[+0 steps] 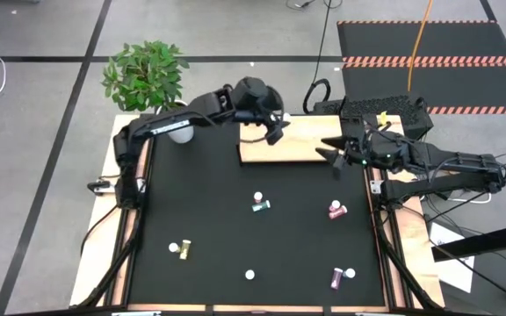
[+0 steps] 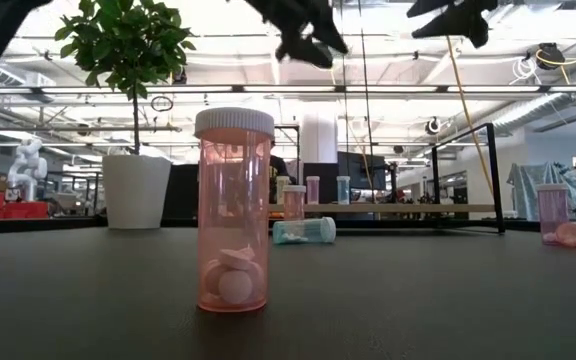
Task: Pick and place medicine bottles onto shelf by color
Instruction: Put the top pink pill bottle on the shelf aligned with the other pink pill bottle
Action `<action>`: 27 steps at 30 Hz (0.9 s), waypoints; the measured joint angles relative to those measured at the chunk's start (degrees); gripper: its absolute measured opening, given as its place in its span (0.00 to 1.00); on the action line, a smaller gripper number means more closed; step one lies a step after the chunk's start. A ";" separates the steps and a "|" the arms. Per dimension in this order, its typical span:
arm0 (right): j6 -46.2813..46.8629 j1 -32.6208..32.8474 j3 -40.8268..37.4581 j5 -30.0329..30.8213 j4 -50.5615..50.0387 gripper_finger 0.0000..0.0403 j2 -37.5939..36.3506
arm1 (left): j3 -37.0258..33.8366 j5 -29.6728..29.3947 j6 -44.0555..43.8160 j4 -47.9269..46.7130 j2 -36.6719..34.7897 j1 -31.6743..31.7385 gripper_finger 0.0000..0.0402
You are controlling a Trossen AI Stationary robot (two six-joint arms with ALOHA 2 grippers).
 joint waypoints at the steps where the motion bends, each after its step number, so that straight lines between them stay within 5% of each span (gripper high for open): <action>1: 0.58 0.33 0.00 -1.08 -1.67 0.47 0.39 | 0.00 -0.87 -0.82 -2.18 -0.80 -0.97 0.69; 12: 4.25 11.20 -5.23 -3.85 0.71 0.47 7.86 | -0.02 -8.17 -16.15 -19.62 -2.42 -13.57 0.69; 17: 14.99 17.85 -5.29 -2.51 1.10 0.45 13.66 | -0.02 -14.77 -16.91 -24.79 -2.42 -18.08 0.69; 23: 30.42 25.18 -5.29 2.59 1.14 0.41 19.85 | -0.30 -16.17 -13.01 -30.08 -3.25 -19.06 0.69; 27: 42.45 29.76 -5.29 4.05 2.26 0.41 24.81 | -8.04 -16.19 -12.43 -29.26 -7.48 -20.14 0.69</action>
